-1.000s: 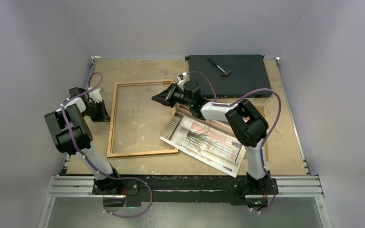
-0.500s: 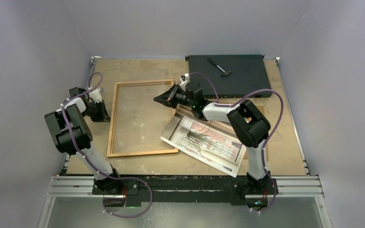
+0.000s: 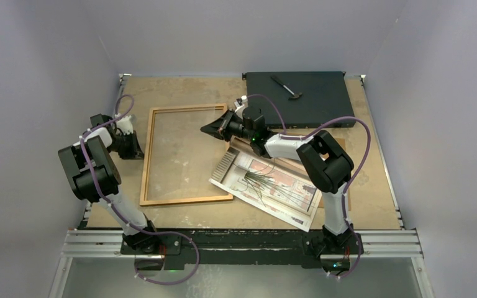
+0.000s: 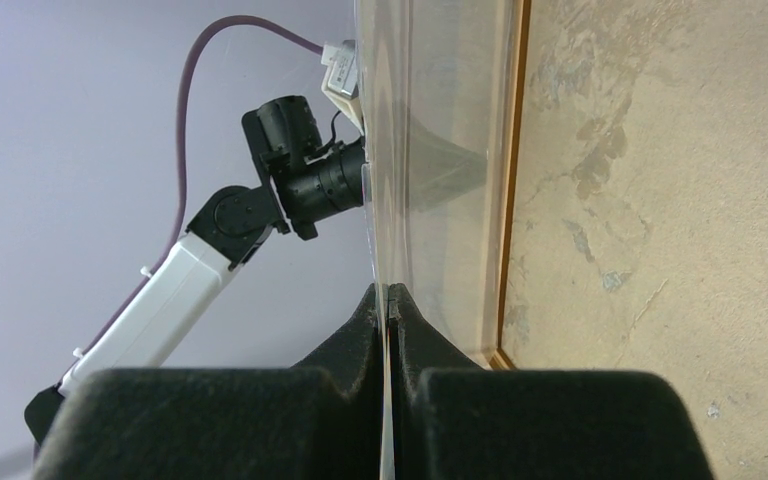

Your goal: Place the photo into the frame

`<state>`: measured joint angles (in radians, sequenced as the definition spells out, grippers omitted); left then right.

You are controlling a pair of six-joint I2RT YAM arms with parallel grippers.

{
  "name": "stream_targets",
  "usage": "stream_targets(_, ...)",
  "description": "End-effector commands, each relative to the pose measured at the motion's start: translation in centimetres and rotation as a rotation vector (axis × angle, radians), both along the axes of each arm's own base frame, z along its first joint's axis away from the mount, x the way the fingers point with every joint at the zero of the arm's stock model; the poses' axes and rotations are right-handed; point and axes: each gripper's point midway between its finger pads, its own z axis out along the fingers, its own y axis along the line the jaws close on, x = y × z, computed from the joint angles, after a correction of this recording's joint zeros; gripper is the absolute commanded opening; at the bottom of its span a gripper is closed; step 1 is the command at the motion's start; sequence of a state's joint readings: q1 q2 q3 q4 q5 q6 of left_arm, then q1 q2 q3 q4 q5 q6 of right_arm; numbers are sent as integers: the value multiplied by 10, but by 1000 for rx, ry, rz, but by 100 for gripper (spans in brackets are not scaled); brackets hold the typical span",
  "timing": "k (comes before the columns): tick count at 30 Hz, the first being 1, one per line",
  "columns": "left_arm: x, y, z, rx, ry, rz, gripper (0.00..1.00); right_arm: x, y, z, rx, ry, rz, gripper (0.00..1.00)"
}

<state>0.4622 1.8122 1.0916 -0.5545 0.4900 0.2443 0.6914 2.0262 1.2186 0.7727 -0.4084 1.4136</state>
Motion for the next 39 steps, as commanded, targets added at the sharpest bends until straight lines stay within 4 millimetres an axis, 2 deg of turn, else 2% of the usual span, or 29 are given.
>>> stream_targets(1,-8,-6,-1,-11,21,1,0,4,6,44,87,-89,-2,0)
stream_targets(20,-6,-5,2,-8,12,-6,0,4,19,13,41,-40,33,0)
stream_targets(30,-6,-6,2,-12,8,-7,0,-12,13,29,110,10,55,0)
stream_targets(39,-8,-8,1,-19,4,-6,0,-23,9,20,128,60,73,0)
